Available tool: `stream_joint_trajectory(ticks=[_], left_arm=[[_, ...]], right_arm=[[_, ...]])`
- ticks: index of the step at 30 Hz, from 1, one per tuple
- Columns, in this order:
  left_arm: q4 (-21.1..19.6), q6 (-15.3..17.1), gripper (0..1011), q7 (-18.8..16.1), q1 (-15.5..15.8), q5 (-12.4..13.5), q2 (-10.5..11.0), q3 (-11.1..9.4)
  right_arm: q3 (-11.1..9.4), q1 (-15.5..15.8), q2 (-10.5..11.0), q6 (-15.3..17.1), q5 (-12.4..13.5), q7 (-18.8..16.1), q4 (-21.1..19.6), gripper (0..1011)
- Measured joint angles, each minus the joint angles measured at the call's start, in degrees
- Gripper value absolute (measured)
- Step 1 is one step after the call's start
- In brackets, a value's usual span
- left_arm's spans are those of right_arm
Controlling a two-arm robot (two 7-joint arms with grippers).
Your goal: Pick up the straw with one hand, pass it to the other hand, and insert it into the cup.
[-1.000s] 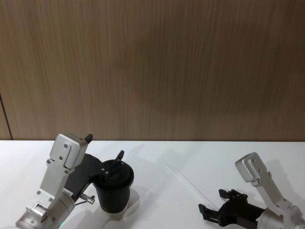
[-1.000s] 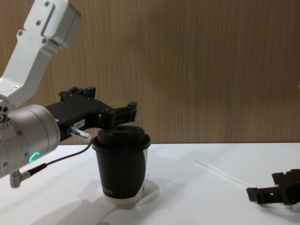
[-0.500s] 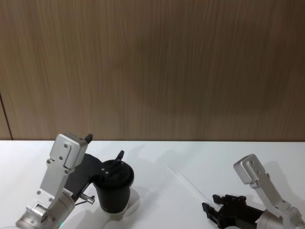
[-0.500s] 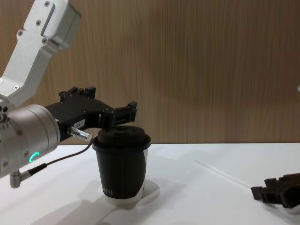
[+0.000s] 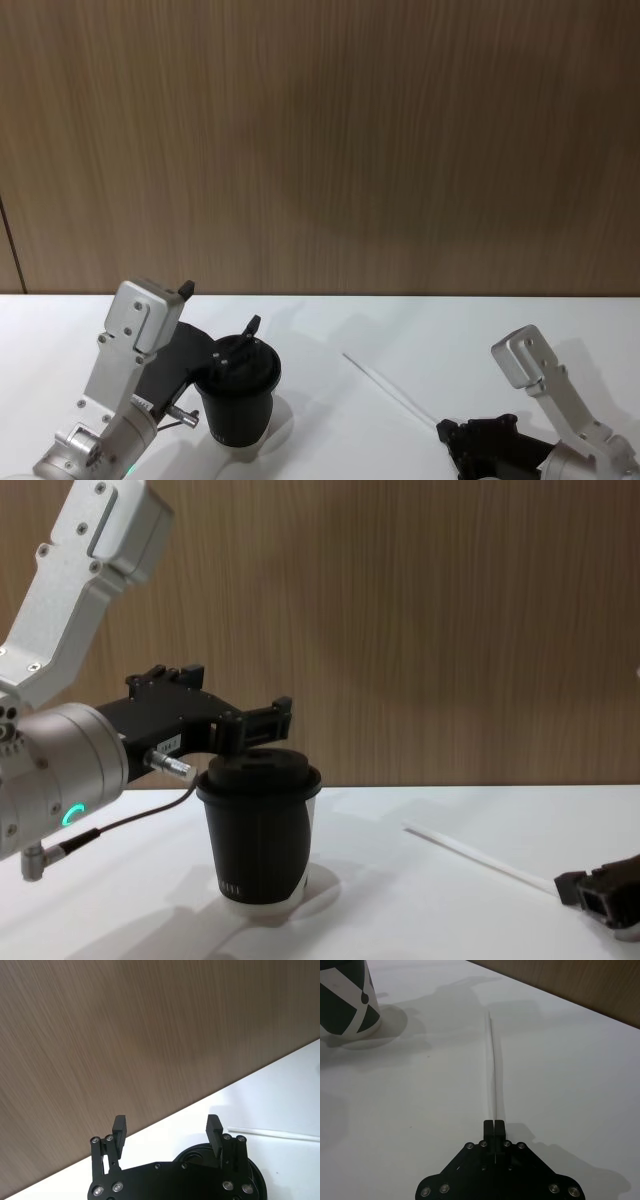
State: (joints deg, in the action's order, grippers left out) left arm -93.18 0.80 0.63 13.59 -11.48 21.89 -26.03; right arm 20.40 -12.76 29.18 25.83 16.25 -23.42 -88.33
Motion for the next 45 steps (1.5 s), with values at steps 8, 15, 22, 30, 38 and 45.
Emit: stream_joint_trajectory(ticks=[8, 15, 22, 30, 38, 45], left_arm=[[0.0, 0.0, 1000, 0.0, 0.0, 0.0, 0.0, 0.0], [0.0, 0.0, 1000, 0.0, 0.0, 0.0, 0.0, 0.0], [0.0, 0.0, 999, 0.0, 0.0, 0.0, 0.0, 0.0], [0.0, 0.0, 1000, 0.0, 0.0, 0.0, 0.0, 0.0], [0.0, 0.0, 1000, 0.0, 0.0, 0.0, 0.0, 0.0], [0.0, 0.0, 1000, 0.0, 0.0, 0.0, 0.0, 0.0]], right_arm=[[0.07, 0.06, 0.21, -0.15, 0.58, -0.14, -0.07, 0], [-0.56, 0.4, 0.05, -1.17, 1.33, 0.4, -0.76, 0], [-2.18, 1.19, -0.62, -3.35, 2.62, 1.88, -2.55, 0], [-4.58, 2.48, -1.94, -6.0, 5.0, 3.43, -5.86, 0], [-6.6, 3.71, -3.85, -8.87, 8.2, 4.25, -10.75, 0], [-7.61, 4.25, -5.89, -10.75, 11.88, 3.75, -14.38, 0]])
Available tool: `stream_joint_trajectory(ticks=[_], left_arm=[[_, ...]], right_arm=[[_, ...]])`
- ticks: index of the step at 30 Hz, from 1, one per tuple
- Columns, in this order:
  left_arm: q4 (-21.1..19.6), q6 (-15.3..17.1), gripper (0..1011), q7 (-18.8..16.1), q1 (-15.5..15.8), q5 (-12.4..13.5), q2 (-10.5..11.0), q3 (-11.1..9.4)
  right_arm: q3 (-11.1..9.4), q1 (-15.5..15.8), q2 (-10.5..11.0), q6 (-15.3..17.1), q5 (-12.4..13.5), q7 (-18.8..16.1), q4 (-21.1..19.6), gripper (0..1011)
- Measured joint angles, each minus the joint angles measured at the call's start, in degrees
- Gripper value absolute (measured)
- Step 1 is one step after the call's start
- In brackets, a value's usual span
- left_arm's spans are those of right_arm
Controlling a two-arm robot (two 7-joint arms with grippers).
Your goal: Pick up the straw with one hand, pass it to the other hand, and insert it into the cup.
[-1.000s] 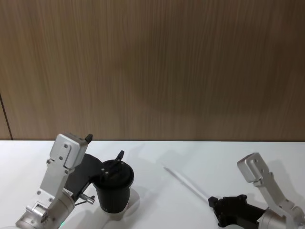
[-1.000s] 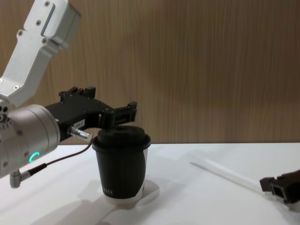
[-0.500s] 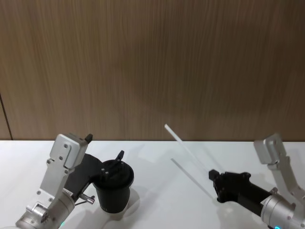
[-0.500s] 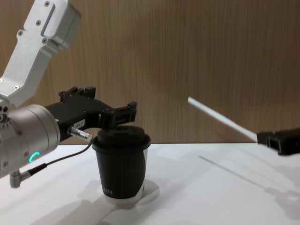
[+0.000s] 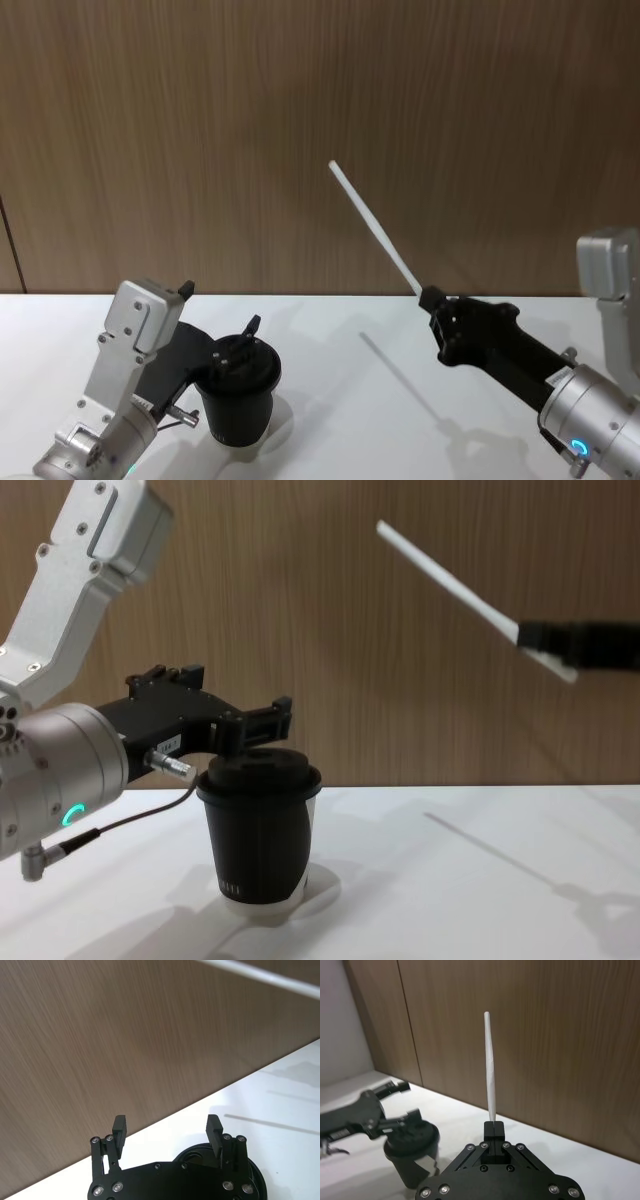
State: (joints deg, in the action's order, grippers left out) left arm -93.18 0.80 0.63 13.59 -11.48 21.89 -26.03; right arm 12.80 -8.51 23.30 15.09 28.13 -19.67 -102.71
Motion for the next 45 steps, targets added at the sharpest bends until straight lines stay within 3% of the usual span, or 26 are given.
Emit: stream_joint_trajectory(ticks=[9, 17, 32, 45], left_arm=[[0.0, 0.0, 1000, 0.0, 0.0, 0.0, 0.0, 0.0], [0.0, 0.0, 1000, 0.0, 0.0, 0.0, 0.0, 0.0], [0.0, 0.0, 1000, 0.0, 0.0, 0.0, 0.0, 0.0], [0.0, 0.0, 1000, 0.0, 0.0, 0.0, 0.0, 0.0]], right_arm=[[-0.38, -1.05, -1.86, -1.43, 4.82, -2.77, -0.87, 0], [0.85, -5.12, -2.92, -2.58, 7.82, -7.49, 2.37, 0], [4.47, -11.59, -4.58, -4.0, 8.73, -11.35, 8.41, 0], [5.98, -12.81, -4.92, -3.97, 9.26, -11.52, 9.43, 0]])
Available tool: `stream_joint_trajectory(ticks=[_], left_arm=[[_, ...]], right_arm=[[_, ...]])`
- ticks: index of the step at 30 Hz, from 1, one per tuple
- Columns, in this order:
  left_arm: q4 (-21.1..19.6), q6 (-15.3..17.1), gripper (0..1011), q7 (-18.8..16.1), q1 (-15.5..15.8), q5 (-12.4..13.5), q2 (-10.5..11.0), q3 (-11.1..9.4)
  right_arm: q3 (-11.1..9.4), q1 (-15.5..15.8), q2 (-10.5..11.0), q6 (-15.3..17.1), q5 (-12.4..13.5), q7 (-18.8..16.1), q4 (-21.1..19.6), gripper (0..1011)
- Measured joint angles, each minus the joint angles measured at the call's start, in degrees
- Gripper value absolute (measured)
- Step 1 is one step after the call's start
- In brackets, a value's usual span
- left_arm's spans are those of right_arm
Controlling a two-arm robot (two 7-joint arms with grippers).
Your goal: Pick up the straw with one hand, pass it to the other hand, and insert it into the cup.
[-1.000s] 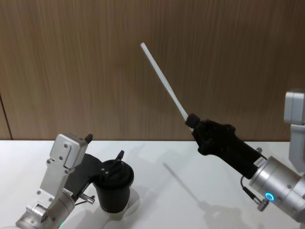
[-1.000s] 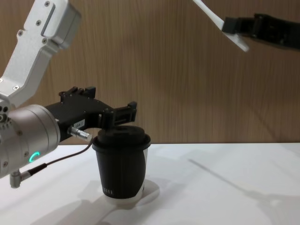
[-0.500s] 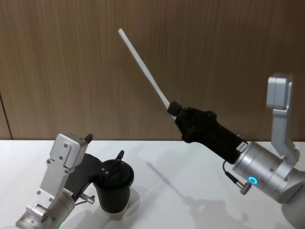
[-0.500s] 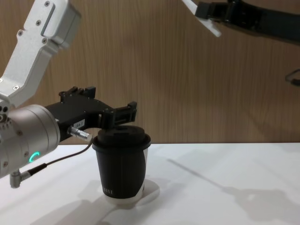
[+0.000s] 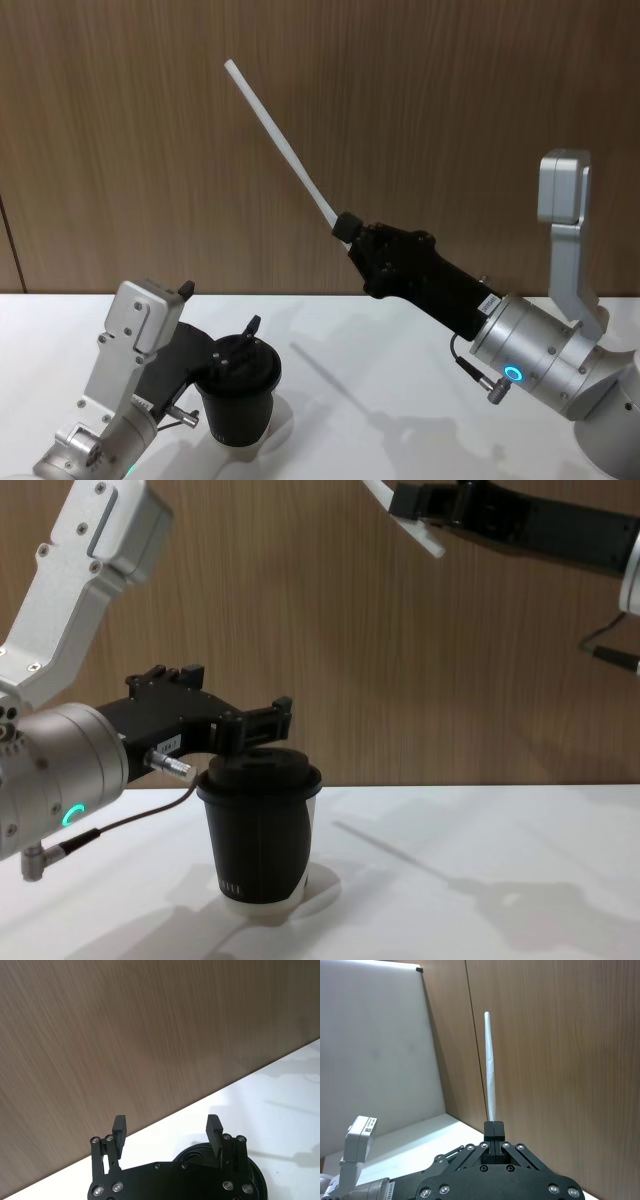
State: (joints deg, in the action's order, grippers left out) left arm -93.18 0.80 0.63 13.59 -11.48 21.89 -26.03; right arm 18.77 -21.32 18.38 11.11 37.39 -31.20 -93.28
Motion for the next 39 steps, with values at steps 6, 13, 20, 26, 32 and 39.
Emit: stream_joint_trajectory(ticks=[6, 13, 20, 26, 32, 39], left_arm=[[0.0, 0.0, 1000, 0.0, 0.0, 0.0, 0.0, 0.0], [-0.17, -0.14, 1000, 0.41, 0.0, -0.32, 0.0, 0.31], [-1.23, -0.77, 1000, 3.03, 0.26, -3.2, 0.0, 1.64], [-2.55, -0.86, 1000, 6.11, 0.75, -7.01, 0.01, 3.03], [-4.12, -0.6, 1000, 10.23, 1.36, -12.01, -0.05, 4.89], [-5.88, 0.0, 1000, 14.96, 1.85, -18.99, -0.52, 7.42]], right_arm=[[0.45, -0.18, 0.0, 0.1, 0.33, 0.04, 0.08, 0], [0.78, -0.3, 0.04, 0.2, 0.55, 0.09, 0.13, 0], [0.92, -0.34, 0.06, 0.22, 0.64, 0.12, 0.16, 0], [1.03, -0.37, 0.06, 0.26, 0.7, 0.16, 0.19, 0], [1.06, -0.4, 0.07, 0.28, 0.75, 0.2, 0.19, 0], [1.1, -0.43, 0.06, 0.29, 0.78, 0.2, 0.19, 0]])
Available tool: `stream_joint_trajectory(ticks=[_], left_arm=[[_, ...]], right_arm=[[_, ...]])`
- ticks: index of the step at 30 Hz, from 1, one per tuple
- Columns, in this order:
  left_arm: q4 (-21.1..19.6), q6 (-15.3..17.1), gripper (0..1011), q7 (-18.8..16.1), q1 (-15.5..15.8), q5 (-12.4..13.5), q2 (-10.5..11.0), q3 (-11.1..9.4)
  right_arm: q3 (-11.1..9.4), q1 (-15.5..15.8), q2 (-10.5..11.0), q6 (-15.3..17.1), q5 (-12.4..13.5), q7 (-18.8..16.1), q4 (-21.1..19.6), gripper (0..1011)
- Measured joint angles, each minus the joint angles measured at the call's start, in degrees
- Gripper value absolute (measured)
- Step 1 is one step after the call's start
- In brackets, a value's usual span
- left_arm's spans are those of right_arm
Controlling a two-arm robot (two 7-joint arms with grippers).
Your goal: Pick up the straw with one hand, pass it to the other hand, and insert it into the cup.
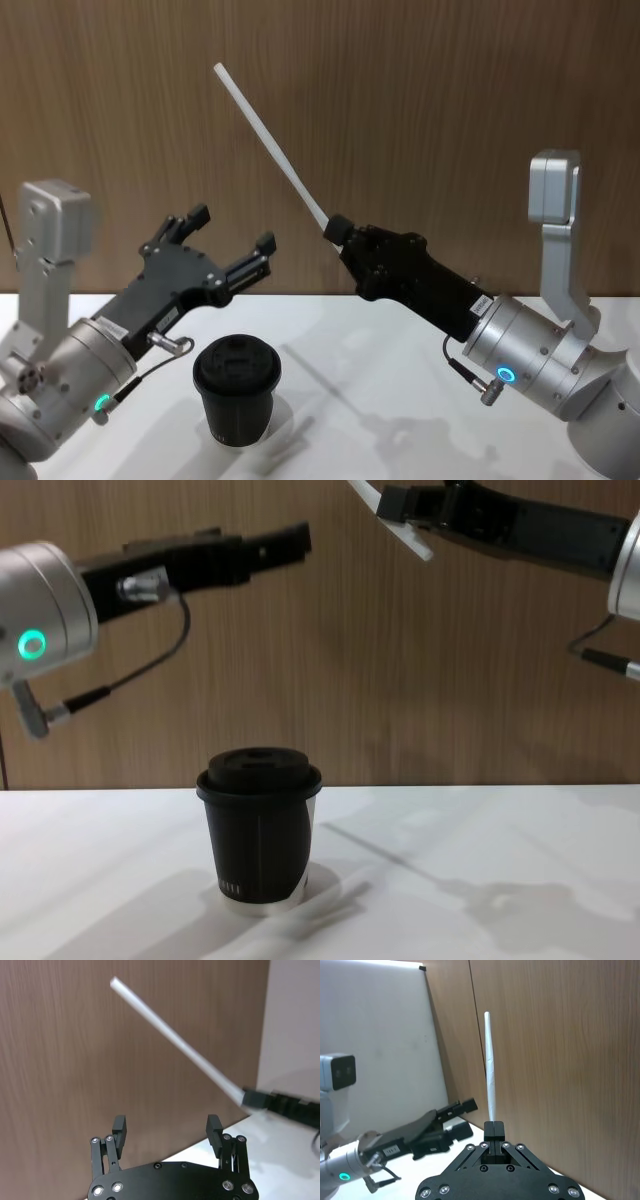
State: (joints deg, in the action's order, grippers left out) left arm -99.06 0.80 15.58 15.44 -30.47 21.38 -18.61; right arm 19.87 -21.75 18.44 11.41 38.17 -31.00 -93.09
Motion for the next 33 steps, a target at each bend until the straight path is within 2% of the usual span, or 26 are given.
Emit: stream_joint_trajectory(ticks=[7, 16, 25, 33], left_arm=[[-1.0, 0.49, 1000, 3.85, 0.31, -6.33, -0.54, 1.82], [-1.5, 0.99, 1000, 7.6, 0.83, -13.01, -1.44, 3.37], [-0.61, 1.57, 1000, 9.29, 1.93, -17.72, -2.81, 3.84], [1.21, 2.25, 1000, 9.47, 3.37, -20.6, -4.32, 3.71]], right_arm=[[0.03, 0.0, 0.0, 0.0, 0.0, 0.0, 0.0, 0], [0.03, 0.0, 0.0, 0.0, 0.0, 0.0, -0.01, 0], [0.02, 0.0, 0.0, 0.0, -0.01, -0.01, 0.0, 0], [0.02, 0.0, 0.0, 0.0, -0.01, -0.01, -0.01, 0]])
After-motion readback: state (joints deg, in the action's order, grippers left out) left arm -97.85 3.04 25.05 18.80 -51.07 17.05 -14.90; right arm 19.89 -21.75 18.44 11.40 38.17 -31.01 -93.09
